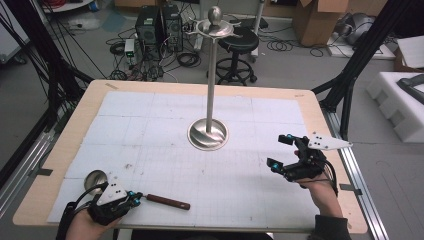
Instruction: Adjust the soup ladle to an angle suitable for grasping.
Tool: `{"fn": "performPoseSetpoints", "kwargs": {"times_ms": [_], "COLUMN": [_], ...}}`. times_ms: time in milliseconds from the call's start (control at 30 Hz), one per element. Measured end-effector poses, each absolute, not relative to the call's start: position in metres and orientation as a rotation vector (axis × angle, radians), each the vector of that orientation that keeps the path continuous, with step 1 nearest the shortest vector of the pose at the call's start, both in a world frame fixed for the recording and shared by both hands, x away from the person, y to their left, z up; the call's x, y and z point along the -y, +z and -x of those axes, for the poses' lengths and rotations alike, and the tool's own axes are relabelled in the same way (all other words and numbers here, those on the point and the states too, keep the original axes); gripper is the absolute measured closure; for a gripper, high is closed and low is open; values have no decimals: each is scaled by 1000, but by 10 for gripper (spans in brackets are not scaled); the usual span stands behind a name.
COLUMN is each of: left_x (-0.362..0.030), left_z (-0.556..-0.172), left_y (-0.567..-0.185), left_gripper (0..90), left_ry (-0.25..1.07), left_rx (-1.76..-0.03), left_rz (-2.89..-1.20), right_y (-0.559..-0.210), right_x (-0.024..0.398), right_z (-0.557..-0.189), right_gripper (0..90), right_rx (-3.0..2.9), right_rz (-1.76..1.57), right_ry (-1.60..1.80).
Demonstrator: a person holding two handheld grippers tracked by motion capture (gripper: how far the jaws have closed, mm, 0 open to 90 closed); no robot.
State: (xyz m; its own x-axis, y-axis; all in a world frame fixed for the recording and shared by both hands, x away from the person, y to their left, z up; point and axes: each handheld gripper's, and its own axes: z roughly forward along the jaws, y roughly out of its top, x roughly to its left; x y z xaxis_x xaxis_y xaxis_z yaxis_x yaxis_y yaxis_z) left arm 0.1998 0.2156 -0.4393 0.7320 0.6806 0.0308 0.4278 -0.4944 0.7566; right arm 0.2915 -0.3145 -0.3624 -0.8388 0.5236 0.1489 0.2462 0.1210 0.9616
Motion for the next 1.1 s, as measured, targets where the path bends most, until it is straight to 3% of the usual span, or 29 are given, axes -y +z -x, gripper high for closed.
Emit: {"fn": "performPoseSetpoints", "kwargs": {"times_ms": [467,1100], "left_x": [-210,-198], "left_z": [-208,-237], "left_y": [-446,-445], "left_gripper": [898,898], "left_ry": [389,447], "left_rx": [-822,-863], "left_rz": [-2170,-2173], "right_y": [-363,-363], "right_x": [314,314], "right_z": [-292,-293], "right_gripper": [3,3], "right_rx": [-2174,-2178], "right_rz": [-761,-762], "right_ry": [1784,1782]}}
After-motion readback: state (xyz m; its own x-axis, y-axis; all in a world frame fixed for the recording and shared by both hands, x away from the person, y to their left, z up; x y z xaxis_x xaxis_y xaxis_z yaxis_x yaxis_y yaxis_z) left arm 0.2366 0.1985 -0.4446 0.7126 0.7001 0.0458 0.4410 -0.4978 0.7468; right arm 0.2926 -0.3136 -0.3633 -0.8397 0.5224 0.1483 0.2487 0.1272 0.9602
